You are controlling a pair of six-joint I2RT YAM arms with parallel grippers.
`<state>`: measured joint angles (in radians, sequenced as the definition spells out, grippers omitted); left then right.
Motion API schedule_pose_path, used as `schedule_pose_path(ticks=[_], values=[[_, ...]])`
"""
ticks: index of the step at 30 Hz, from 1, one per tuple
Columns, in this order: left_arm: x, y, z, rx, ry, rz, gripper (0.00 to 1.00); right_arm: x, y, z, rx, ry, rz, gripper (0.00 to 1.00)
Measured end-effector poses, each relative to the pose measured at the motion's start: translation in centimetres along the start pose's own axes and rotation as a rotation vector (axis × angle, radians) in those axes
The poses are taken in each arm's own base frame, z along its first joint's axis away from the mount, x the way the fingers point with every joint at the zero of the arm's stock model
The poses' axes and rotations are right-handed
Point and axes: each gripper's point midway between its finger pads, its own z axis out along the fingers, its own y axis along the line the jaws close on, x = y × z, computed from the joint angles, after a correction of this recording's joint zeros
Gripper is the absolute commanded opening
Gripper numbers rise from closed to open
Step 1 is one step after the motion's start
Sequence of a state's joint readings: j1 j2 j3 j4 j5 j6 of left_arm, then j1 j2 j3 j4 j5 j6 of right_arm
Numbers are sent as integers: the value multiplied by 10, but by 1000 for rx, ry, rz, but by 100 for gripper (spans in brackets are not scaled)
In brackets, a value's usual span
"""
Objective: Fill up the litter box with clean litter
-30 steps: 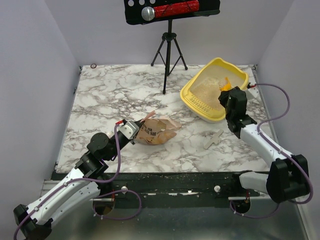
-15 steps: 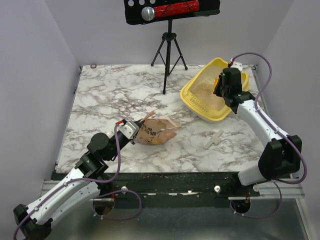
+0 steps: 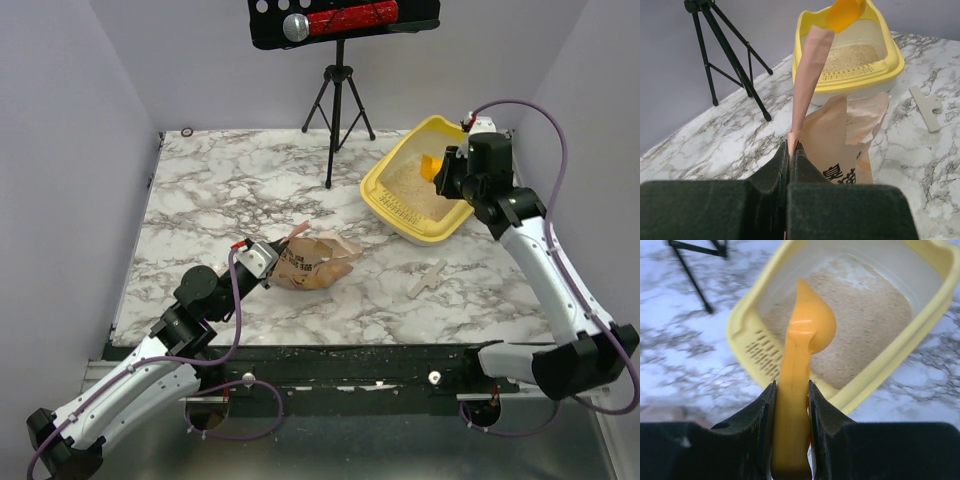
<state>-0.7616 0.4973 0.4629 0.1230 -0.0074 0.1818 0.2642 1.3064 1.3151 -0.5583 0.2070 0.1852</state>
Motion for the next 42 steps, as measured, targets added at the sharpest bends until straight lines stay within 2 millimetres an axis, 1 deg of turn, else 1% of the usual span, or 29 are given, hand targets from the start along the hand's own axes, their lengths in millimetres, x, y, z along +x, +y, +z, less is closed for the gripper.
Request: schedule_pose_path(ticks=[1,2,3,6,8,11,14,16,20,24,32,38,42], values=[[0,0,0,0,0,0,0,-5,9,-13,-52,-19,2,0],[0,0,0,0,0,0,0,-14,20,-35,-130,-58,7,0],[0,0,0,0,0,0,0,-16,24,-42,-159,-68,7,0],[0,0,0,0,1,0,0,-28,50,-87,-346,-138,9,0],[0,0,0,0,1,1,0,-30,66,-113,-471,-158,1,0],[0,0,0,0,1,1,0,-19,90,-143,-645,-131,-26,0],[0,0,0,0,1,1,0,0,110,-161,-776,-66,-68,0],[0,0,0,-1,1,1,0,13,120,-170,-841,-16,-95,0],[0,0,0,-1,1,1,0,34,135,-179,-917,58,-148,0],[0,0,0,-1,1,1,0,47,139,-179,-932,110,-184,0],[0,0,0,-1,1,1,0,55,144,-171,-929,160,-241,1],[0,0,0,-2,2,1,0,74,151,-157,-925,244,-278,0],[0,0,0,-1,1,2,0,81,157,-151,-925,277,-300,0]])
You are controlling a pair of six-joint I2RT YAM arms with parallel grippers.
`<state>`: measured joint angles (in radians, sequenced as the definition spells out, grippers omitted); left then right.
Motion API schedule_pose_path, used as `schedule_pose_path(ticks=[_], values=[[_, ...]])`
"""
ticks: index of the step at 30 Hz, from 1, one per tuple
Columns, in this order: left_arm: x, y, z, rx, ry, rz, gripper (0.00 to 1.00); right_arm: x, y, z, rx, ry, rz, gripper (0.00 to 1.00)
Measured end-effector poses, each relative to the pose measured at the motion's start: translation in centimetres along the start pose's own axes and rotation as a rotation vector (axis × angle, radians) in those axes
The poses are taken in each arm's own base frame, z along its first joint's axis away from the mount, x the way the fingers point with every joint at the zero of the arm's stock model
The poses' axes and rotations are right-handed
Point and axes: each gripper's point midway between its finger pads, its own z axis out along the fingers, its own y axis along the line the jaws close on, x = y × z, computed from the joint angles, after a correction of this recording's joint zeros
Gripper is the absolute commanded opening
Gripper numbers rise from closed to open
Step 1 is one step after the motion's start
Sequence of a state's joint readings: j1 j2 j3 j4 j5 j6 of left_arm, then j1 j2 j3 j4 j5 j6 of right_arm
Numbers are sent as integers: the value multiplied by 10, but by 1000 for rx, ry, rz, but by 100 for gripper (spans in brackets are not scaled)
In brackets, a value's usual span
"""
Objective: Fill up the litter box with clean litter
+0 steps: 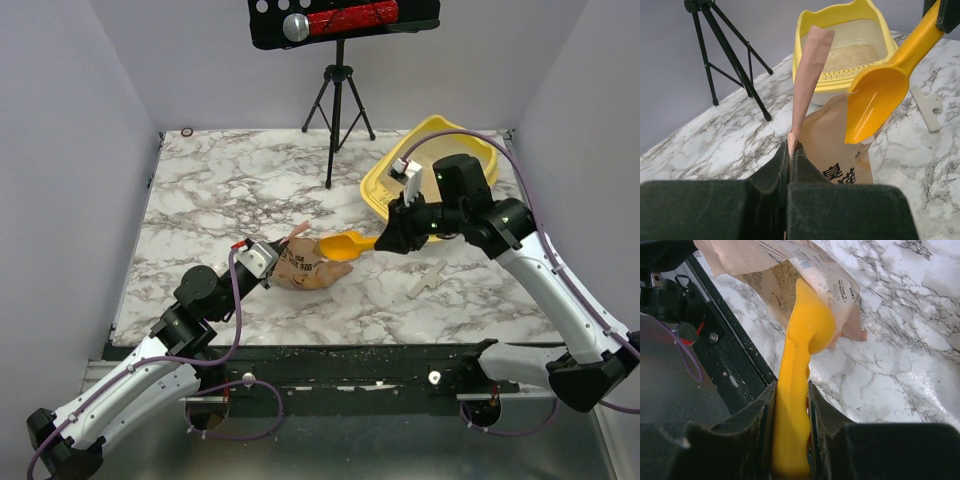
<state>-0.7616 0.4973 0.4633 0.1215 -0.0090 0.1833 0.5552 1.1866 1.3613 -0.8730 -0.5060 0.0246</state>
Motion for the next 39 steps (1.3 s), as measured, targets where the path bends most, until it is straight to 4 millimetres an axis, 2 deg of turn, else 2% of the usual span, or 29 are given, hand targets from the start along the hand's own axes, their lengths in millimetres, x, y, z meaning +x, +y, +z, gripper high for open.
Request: schedule_pose_path(ticks=[7,14,22,26,34,39], values=[[0,0,0,0,0,0,0,-5,0,24,-8,63,6,0],[1,-2,1,5,3,-3,0,6,-20,59,56,174,138,0],[2,-3,1,8,7,-11,0,7,-28,75,101,248,235,0],[4,-5,0,15,18,-13,0,18,-32,96,78,292,295,0],[5,-5,-2,17,22,-13,0,53,-26,149,-110,332,445,0],[6,-6,-2,21,29,-13,0,66,-19,158,-205,268,504,0]])
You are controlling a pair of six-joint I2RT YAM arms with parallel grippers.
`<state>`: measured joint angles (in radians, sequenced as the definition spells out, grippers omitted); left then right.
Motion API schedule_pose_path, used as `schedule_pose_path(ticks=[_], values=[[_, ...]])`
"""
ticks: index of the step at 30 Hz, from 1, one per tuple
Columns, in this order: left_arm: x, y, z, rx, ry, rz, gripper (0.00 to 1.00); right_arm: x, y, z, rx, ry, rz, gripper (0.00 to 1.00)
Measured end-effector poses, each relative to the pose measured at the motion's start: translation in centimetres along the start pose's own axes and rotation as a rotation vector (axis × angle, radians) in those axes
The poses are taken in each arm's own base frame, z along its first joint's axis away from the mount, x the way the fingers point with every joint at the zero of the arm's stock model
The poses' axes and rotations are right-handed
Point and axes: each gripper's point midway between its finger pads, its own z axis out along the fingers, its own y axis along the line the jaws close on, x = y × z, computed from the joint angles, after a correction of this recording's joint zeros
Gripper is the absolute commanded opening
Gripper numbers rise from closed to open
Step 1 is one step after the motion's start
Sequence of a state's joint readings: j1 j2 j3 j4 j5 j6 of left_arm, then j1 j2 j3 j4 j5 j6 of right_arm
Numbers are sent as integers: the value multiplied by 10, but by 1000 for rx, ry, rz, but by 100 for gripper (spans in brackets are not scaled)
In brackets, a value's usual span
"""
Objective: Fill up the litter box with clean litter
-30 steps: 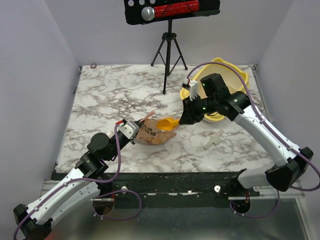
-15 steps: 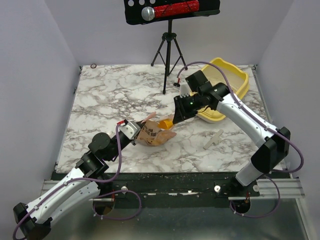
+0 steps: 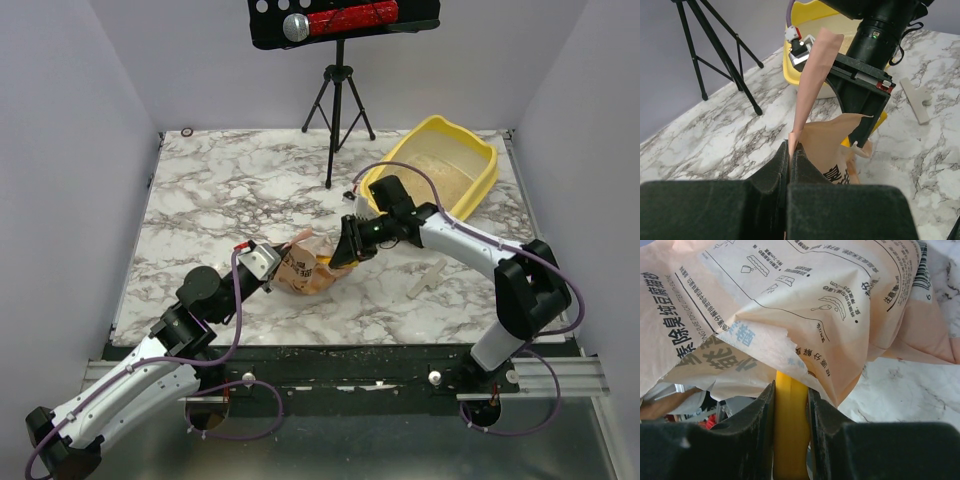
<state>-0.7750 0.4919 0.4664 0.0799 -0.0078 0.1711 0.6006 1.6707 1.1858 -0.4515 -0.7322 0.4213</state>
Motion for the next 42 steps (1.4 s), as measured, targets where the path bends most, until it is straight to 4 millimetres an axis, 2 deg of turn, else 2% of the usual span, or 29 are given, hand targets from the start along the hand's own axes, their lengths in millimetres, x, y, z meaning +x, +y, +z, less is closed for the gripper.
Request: schedule_pose_path(ticks=[10,18,27,42], values=[[2,-2,0,8,8,12,0,13,6,10,-216,-136,-25,0],[2,-2,0,16,7,27,0,17,17,6,-333,-198,-66,0],[-2,-10,1,60,-13,42,0,21,43,-19,-426,-262,-134,0],[-7,-20,-1,121,-52,68,0,34,40,-62,-455,-350,-29,0]])
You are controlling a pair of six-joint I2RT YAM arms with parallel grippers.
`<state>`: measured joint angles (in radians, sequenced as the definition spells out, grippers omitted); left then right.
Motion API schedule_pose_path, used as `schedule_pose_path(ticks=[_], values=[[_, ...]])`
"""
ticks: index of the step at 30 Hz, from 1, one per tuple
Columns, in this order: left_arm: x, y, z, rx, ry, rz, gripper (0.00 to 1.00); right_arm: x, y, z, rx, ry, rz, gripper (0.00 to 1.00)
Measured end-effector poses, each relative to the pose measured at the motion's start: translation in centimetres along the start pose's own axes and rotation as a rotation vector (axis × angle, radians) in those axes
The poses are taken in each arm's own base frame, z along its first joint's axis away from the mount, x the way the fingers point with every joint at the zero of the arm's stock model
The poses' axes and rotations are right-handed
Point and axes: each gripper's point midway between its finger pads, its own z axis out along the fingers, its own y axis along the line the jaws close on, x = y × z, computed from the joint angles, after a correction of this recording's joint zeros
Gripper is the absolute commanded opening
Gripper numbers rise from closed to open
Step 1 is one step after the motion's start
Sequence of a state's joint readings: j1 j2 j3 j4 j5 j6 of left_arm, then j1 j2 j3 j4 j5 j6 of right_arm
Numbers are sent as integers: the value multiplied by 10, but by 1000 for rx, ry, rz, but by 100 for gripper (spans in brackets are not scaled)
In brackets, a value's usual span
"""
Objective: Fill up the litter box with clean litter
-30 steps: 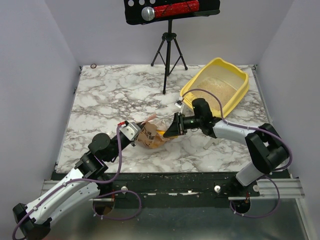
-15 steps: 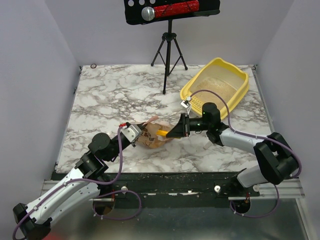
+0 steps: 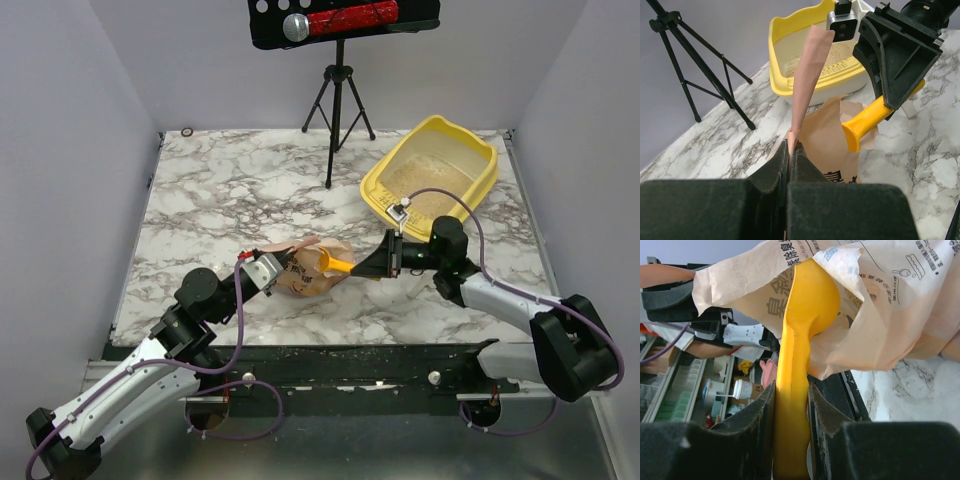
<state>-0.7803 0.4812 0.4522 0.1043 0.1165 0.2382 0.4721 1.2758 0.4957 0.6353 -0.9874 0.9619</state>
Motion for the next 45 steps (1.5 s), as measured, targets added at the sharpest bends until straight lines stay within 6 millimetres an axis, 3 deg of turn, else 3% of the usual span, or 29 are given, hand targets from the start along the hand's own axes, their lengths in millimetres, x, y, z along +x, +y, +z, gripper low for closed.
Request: schedule_pose_path(ticks=[10,28,45], values=[[0,0,0,2,-2,5,0,8,4,-21,15,-66,109,0],[1,0,1,3,0,12,0,17,16,-54,35,-213,156,0],[1,5,2,-27,-3,14,0,29,25,-68,8,-294,258,0]])
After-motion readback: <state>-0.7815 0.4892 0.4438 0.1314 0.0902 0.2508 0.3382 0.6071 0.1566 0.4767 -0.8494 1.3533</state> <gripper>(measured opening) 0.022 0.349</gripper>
